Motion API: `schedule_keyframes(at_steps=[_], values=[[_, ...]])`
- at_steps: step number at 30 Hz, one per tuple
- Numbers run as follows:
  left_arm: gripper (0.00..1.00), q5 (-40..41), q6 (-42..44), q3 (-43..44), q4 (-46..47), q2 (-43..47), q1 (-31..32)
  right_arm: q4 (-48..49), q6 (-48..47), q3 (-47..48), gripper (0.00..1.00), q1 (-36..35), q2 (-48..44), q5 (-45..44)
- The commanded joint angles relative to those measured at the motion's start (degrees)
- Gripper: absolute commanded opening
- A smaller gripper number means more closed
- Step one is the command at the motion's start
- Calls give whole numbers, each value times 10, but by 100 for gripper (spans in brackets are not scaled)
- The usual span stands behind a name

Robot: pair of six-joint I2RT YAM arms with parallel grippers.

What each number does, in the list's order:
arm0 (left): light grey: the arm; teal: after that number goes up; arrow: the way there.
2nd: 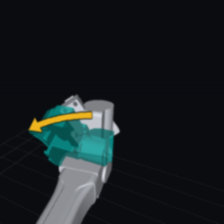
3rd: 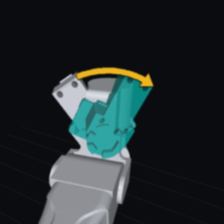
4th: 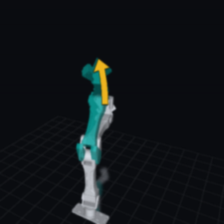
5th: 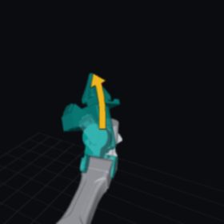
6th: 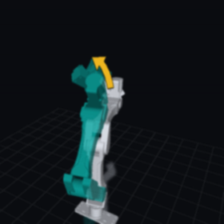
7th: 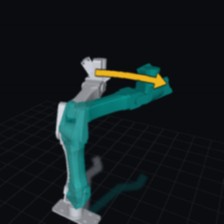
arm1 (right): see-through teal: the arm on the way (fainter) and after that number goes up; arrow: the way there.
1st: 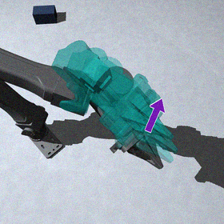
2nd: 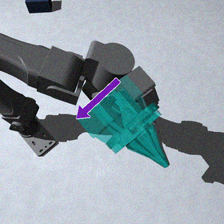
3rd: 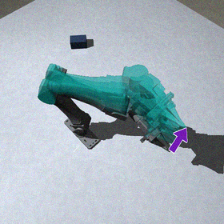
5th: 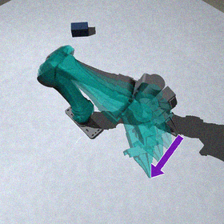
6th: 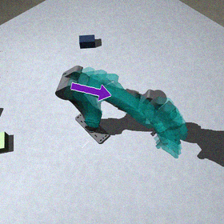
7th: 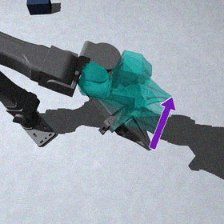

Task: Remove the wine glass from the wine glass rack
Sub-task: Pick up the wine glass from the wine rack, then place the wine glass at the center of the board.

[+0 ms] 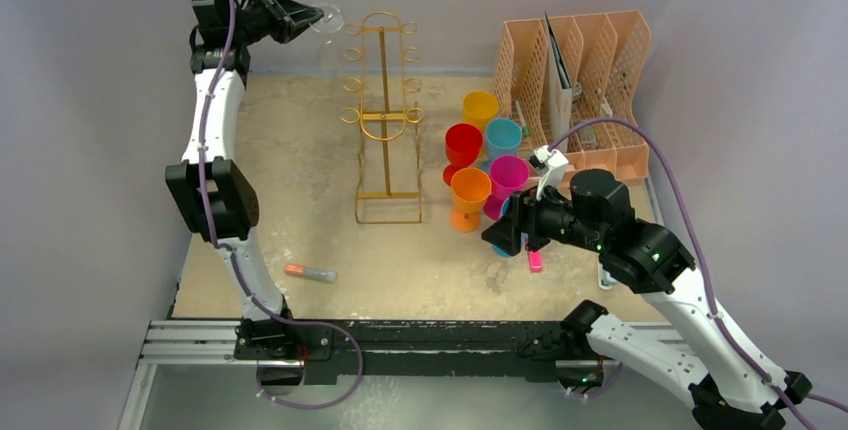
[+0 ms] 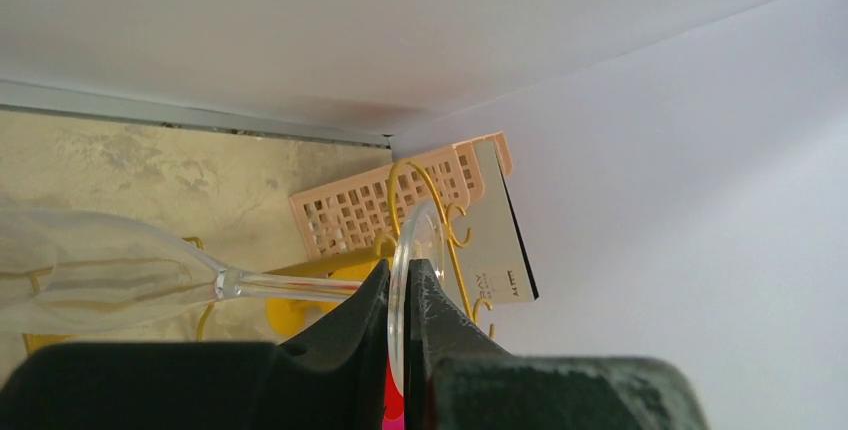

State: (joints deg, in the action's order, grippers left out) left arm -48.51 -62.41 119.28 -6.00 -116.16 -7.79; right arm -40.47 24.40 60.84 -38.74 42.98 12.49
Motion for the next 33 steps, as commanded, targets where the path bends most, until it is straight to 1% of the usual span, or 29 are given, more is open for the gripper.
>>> schedule_keyframes(at_steps=[1,3,5,6,9,13,17,20,23,26,28,30,33], values=[[0,-5,32,-30,38,92,-13,5,2,10,65,-2,-10,-10],[0,-13,26,-68,71,131,-32,10,-1,9,65,-2,-17,-9],[0,0,0,-143,143,194,-58,6,-2,12,65,-2,-28,-18],[0,6,-8,-174,162,222,-73,-2,12,11,65,-2,-37,-24],[0,-4,9,-226,144,283,-108,22,21,-13,71,-2,-73,-92],[0,-25,82,-254,64,335,-113,53,40,-51,76,-2,-117,-178],[0,-20,140,-326,9,406,-113,21,66,-55,80,-2,-127,-263],[0,15,192,-376,-79,457,-112,-3,84,-48,82,-2,-125,-296],[0,32,220,-445,-122,521,-112,-3,101,-51,83,-2,-127,-304],[0,67,292,-471,-221,569,-111,10,113,-59,84,-2,-127,-294],[0,73,349,-474,-288,589,-111,19,123,-65,87,-2,-124,-288],[0,88,414,-458,-373,595,-111,22,128,-64,88,-2,-115,-279],[0,89,469,-451,-443,602,-109,28,134,-59,89,-2,-97,-269]])
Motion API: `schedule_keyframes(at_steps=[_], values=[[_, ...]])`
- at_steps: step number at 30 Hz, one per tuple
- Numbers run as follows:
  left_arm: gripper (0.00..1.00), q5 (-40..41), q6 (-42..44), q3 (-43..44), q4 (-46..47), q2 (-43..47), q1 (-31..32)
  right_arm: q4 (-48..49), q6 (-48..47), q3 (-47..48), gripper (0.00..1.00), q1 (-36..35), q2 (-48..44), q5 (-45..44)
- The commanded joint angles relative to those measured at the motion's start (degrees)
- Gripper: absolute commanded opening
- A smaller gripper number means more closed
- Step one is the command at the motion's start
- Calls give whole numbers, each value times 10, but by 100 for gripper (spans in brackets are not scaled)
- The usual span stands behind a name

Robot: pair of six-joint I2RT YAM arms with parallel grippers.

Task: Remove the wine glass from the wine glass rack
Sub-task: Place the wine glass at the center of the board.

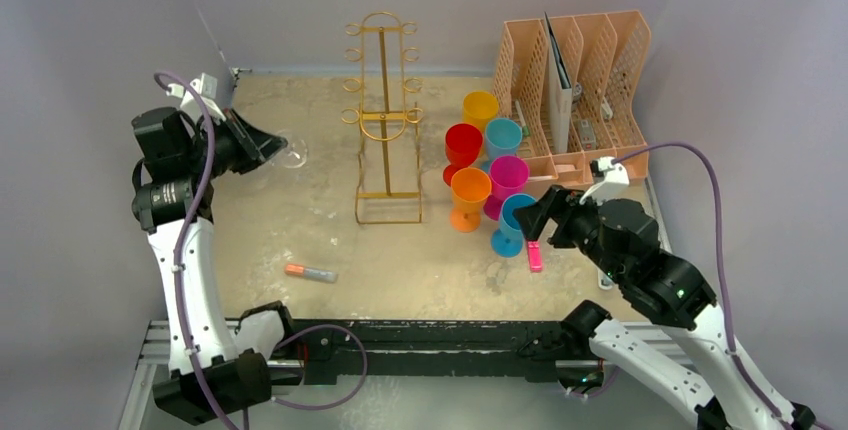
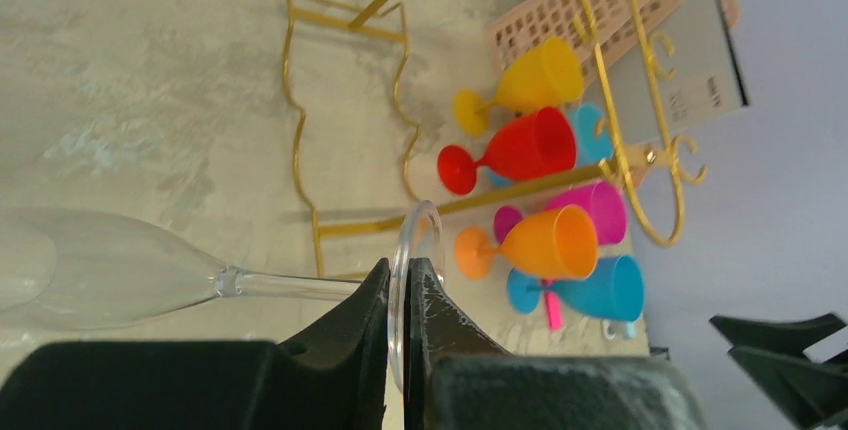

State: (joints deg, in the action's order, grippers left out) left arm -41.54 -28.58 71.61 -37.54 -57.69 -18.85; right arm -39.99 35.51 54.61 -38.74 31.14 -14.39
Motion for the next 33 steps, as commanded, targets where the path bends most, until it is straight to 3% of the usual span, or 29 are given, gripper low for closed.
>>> schedule_keyframes(at_steps=[1,6,10,14,20,24,26,28,31,33], values=[[0,12,136,25,-138,20,6,28,24,4,89,-2,28,7],[0,-76,137,22,-146,34,65,57,24,15,90,-2,56,64],[0,-40,202,66,-252,29,122,40,38,24,92,-2,63,90],[0,-98,229,86,-327,13,155,53,60,-3,93,-2,49,90],[0,-266,198,5,-261,47,177,99,61,-14,93,-2,57,140],[0,-307,171,-12,-206,62,211,130,41,0,93,-2,84,188],[0,-303,169,-15,-199,60,230,144,35,4,93,-2,98,216],[0,-238,171,-21,-192,53,264,172,26,2,92,-2,108,257],[0,-131,152,-44,-155,48,371,229,38,-9,90,-2,118,306],[0,-104,87,-74,-74,54,437,251,45,-8,87,-2,126,338]])
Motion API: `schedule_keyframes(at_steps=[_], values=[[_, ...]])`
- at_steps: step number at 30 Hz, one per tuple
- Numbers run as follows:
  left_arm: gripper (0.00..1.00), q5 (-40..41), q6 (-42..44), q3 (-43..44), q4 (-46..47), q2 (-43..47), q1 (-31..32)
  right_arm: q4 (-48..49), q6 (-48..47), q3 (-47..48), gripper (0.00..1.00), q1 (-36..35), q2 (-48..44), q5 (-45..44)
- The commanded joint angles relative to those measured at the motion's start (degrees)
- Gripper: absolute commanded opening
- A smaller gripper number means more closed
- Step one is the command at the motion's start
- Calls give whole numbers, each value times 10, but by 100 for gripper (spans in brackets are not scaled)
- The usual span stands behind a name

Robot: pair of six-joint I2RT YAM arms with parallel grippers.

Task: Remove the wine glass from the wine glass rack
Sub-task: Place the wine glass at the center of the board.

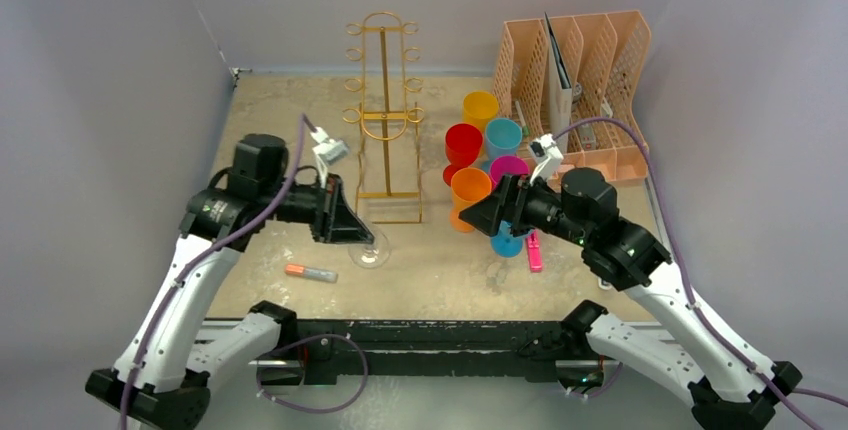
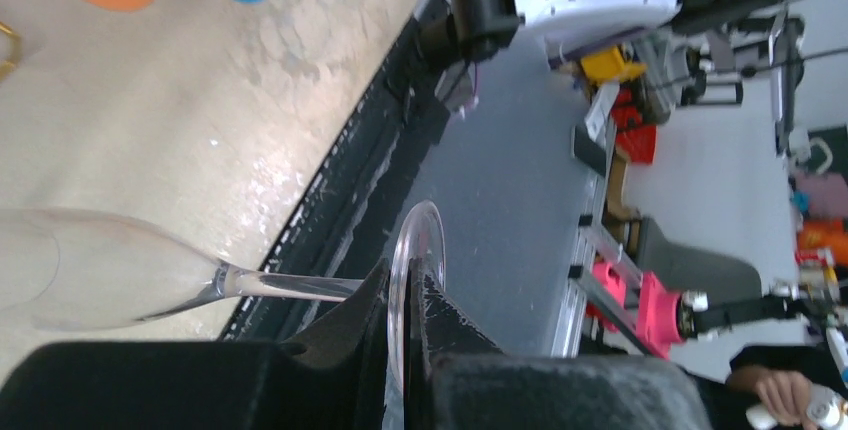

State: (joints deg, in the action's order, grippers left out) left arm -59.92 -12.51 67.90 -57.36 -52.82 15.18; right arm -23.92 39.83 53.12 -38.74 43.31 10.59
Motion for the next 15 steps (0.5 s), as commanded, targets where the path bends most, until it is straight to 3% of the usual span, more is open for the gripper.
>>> schedule_keyframes(at_steps=[1,4,9,15], values=[[0,105,-92,-46,156,9,128,96,3,8,86,-2,10,105],[0,168,-132,-57,241,20,181,92,3,24,82,-2,29,166],[0,180,-185,-74,334,14,190,142,24,28,76,-9,62,272],[0,156,-231,-98,420,-5,202,144,-5,47,70,-65,106,285]])
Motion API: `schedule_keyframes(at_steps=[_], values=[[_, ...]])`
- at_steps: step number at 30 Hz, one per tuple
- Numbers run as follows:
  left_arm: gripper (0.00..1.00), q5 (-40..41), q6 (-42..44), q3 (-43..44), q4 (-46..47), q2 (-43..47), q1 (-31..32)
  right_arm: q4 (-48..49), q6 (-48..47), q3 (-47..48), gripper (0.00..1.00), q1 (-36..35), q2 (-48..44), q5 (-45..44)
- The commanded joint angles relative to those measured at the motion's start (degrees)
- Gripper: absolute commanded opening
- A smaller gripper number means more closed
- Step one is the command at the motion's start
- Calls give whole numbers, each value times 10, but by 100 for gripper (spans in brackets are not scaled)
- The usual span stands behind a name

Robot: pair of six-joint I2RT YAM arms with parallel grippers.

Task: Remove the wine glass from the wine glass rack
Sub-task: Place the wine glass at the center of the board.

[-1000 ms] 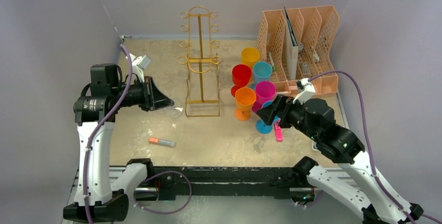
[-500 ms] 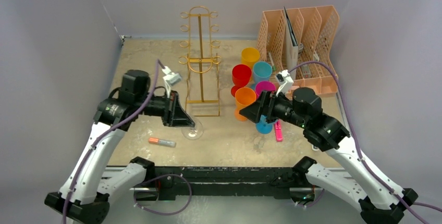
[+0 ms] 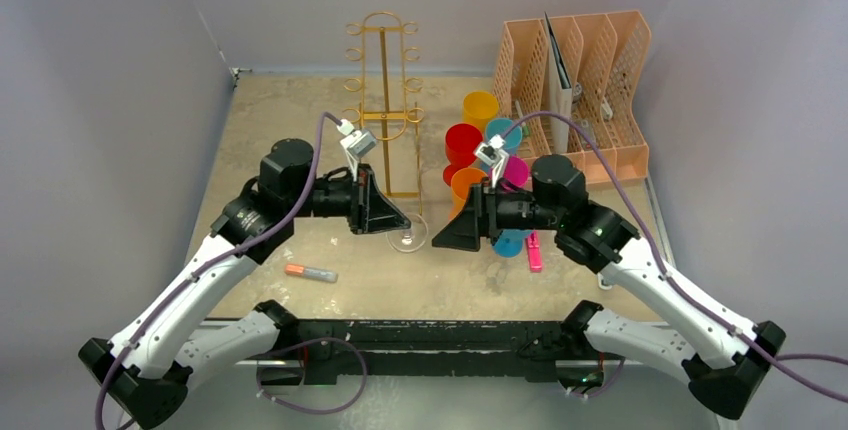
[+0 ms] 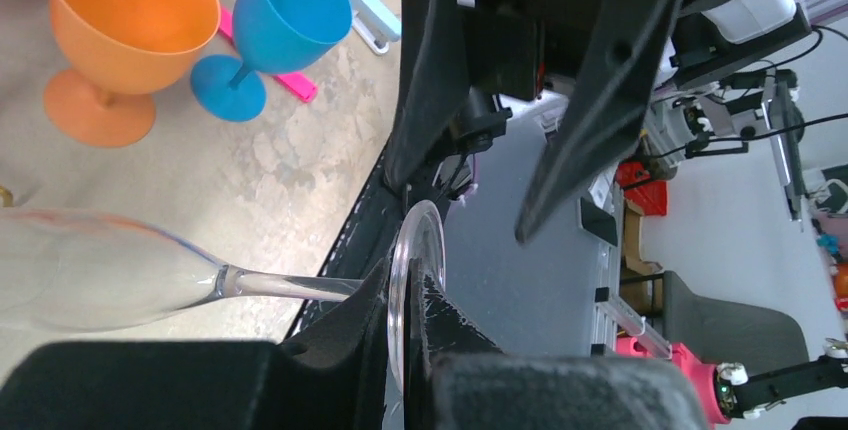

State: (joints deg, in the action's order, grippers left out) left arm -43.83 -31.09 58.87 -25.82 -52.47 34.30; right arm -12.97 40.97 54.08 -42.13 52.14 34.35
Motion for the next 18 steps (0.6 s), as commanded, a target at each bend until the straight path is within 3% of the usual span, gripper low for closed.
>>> schedule_keyframes(at_steps=[1,8,14,18], values=[[0,-5,-45,-8,104,-10,14,40,-14,38,68,-34,22,42],[0,-51,-76,-21,151,-21,23,81,-1,15,53,-35,26,-7],[0,-61,-74,-21,155,-19,27,109,6,4,26,-35,22,-28],[0,-63,-81,-22,164,-24,30,122,13,10,18,-35,35,-4]])
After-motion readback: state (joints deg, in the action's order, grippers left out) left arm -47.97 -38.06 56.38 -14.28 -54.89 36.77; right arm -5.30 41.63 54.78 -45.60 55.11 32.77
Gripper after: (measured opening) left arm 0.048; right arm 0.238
